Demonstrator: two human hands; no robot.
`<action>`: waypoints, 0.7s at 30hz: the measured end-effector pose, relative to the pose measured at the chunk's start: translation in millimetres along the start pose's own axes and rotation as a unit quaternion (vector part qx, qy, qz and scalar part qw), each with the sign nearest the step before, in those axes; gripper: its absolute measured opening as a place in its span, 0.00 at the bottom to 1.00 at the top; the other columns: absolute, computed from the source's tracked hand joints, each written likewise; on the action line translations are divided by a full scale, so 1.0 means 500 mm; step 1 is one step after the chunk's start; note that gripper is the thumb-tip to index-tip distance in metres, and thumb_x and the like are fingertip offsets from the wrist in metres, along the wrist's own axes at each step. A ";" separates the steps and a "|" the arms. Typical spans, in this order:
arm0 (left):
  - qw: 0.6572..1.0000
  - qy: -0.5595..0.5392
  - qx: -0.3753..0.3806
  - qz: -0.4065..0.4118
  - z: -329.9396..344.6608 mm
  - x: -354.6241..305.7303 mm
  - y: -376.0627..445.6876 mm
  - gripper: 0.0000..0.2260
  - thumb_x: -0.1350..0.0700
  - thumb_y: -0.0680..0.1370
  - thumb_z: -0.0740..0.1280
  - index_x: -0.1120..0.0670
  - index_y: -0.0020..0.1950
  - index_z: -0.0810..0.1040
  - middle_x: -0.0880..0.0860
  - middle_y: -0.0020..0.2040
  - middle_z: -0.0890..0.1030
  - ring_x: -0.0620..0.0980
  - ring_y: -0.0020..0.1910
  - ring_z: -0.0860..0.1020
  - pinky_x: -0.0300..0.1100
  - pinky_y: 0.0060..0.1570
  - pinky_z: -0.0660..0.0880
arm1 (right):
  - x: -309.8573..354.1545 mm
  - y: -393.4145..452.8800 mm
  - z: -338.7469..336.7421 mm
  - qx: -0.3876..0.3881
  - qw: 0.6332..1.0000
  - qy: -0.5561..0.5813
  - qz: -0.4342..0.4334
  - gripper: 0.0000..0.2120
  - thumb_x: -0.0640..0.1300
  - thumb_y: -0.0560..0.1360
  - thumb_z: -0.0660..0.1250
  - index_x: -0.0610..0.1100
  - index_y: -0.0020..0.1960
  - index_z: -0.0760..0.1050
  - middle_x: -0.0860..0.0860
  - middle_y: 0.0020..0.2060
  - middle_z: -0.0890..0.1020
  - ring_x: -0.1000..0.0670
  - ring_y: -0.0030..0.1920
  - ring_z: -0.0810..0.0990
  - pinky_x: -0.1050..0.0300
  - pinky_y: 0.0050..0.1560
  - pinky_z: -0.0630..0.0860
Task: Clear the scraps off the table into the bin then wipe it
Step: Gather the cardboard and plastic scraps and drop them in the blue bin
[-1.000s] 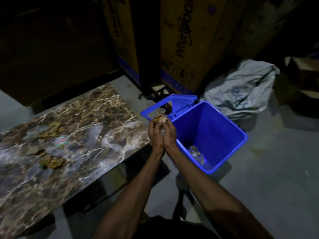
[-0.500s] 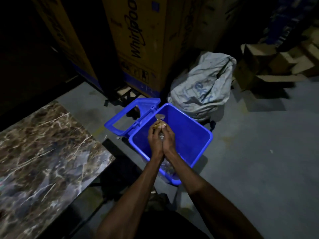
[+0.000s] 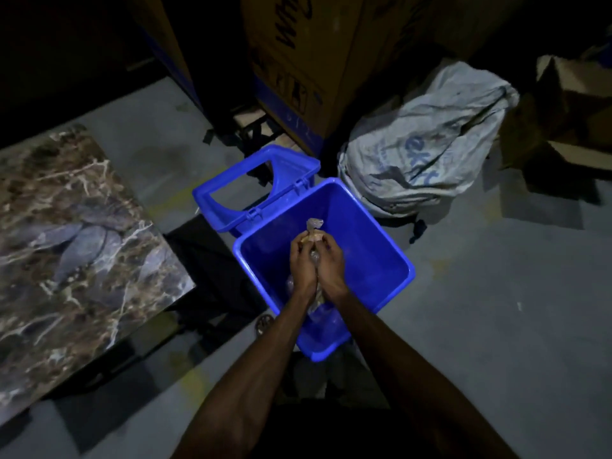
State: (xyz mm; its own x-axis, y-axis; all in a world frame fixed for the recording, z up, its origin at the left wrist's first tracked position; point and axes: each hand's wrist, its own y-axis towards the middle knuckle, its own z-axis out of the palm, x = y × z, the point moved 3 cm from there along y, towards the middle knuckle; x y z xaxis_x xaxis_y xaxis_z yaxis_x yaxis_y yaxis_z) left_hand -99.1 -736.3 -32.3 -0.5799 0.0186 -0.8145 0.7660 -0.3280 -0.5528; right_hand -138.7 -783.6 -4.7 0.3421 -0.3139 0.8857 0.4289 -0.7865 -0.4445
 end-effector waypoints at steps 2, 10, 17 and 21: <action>0.999 -0.002 -0.028 -0.027 0.005 0.028 0.020 0.08 0.62 0.83 0.64 0.58 0.61 0.79 0.53 0.54 0.83 0.44 0.50 0.81 0.36 0.55 0.76 | -0.039 0.042 -0.016 0.022 0.999 -0.015 0.034 0.08 0.38 0.83 0.64 0.45 0.54 0.81 0.53 0.48 0.86 0.61 0.47 0.83 0.63 0.54 0.78; 0.972 -0.045 -0.156 -0.170 -0.002 0.191 0.093 0.07 0.47 0.75 0.69 0.50 0.46 0.82 0.49 0.40 0.82 0.50 0.43 0.79 0.45 0.46 0.75 | -0.234 0.191 -0.106 0.107 0.972 -0.025 0.209 0.11 0.45 0.84 0.64 0.42 0.56 0.83 0.43 0.51 0.85 0.43 0.54 0.81 0.46 0.60 0.78; 0.957 -0.024 -0.227 -0.178 0.005 0.234 0.063 0.12 0.59 0.83 0.63 0.56 0.65 0.79 0.42 0.49 0.81 0.36 0.45 0.78 0.31 0.42 0.73 | -0.270 0.248 -0.170 0.139 0.948 0.020 0.284 0.13 0.45 0.87 0.59 0.45 0.56 0.81 0.56 0.38 0.87 0.56 0.38 0.85 0.63 0.36 0.79; 0.954 -0.026 -0.246 -0.170 0.001 0.231 0.034 0.09 0.60 0.83 0.63 0.55 0.60 0.80 0.44 0.49 0.82 0.42 0.48 0.77 0.36 0.46 0.72 | -0.270 0.269 -0.190 0.139 0.955 -0.032 0.262 0.11 0.46 0.86 0.62 0.44 0.57 0.82 0.60 0.37 0.84 0.54 0.41 0.82 0.61 0.41 0.77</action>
State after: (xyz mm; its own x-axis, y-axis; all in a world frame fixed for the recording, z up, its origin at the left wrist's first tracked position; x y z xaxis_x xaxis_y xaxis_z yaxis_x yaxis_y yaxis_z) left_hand -153.3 -740.4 -135.5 -0.8208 -0.0053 -0.5712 0.5620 0.1713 -0.8092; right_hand -206.8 -897.5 -171.3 0.6173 -0.5849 0.5261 0.3866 -0.3569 -0.8504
